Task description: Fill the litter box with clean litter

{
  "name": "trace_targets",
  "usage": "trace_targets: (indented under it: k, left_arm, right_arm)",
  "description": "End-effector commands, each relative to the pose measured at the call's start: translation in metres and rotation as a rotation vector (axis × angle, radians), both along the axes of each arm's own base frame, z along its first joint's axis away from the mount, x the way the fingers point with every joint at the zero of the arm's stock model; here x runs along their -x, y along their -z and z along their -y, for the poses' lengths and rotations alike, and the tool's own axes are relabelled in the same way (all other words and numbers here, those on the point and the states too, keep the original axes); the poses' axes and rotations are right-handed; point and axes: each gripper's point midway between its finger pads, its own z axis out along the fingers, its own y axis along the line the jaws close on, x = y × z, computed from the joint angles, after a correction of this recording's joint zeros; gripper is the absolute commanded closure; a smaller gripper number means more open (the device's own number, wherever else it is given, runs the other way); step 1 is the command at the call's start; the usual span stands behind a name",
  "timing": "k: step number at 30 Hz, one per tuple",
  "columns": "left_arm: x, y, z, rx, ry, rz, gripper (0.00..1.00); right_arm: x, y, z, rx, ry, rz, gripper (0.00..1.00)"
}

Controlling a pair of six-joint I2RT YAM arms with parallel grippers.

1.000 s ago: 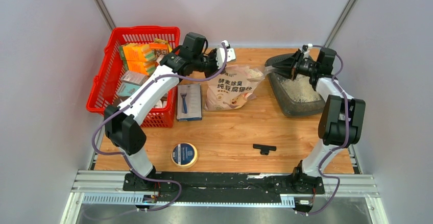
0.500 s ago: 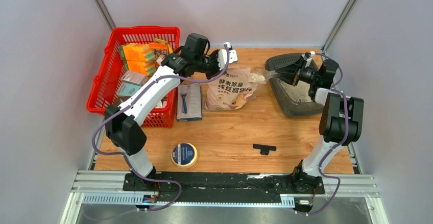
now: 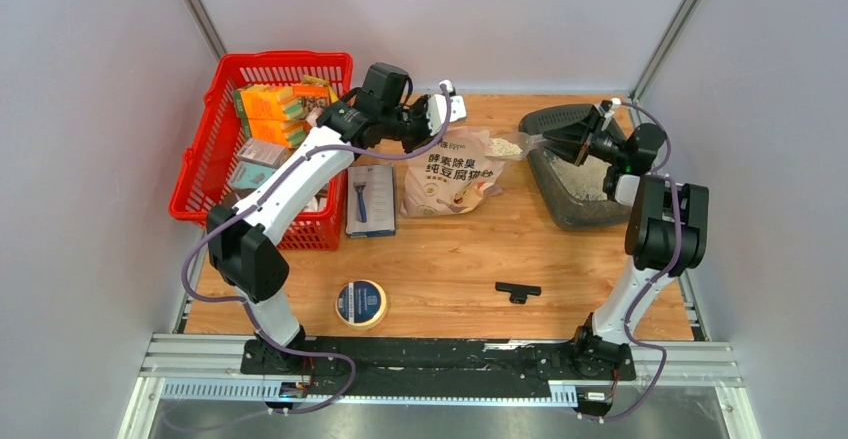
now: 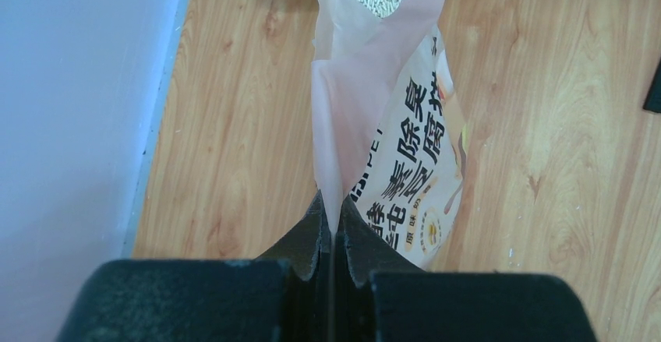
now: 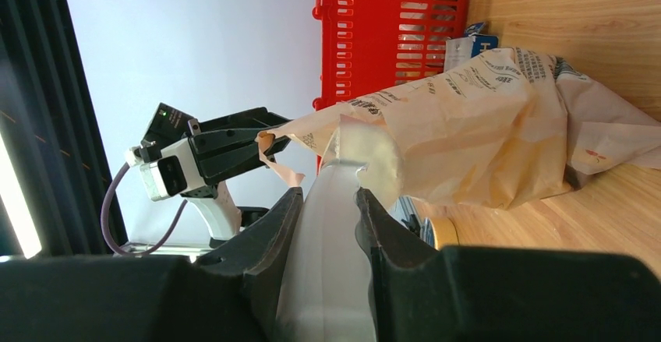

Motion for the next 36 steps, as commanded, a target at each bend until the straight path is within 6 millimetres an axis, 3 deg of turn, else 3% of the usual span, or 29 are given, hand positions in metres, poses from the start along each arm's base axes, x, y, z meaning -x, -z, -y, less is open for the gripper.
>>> trace_targets:
  k: [1, 16, 21, 30, 36]
  left_arm:
    - [-0.01, -0.069, 0.004, 0.094, 0.013, 0.196, 1.0]
    - [-0.01, -0.07, 0.006, 0.097, 0.012, 0.184, 1.0]
    - [-0.01, -0.067, 0.004, 0.084, 0.01, 0.186, 1.0]
    - [-0.011, -0.06, 0.005, 0.075, 0.018, 0.172, 1.0]
    - [-0.012, -0.057, 0.007, 0.066, 0.026, 0.156, 1.0]
  right_arm:
    - [0.0, -0.004, 0.01, 0.019, 0.007, 0.052, 1.0]
    - [-0.011, 0.006, 0.027, -0.004, 0.031, 0.029, 1.0]
    - [-0.014, -0.005, 0.038, -0.003, 0.056, 0.044, 1.0]
    - [-0.013, -0.017, 0.066, -0.001, 0.131, 0.059, 1.0]
    - [-0.017, -0.025, 0.099, 0.002, 0.216, 0.077, 1.0]
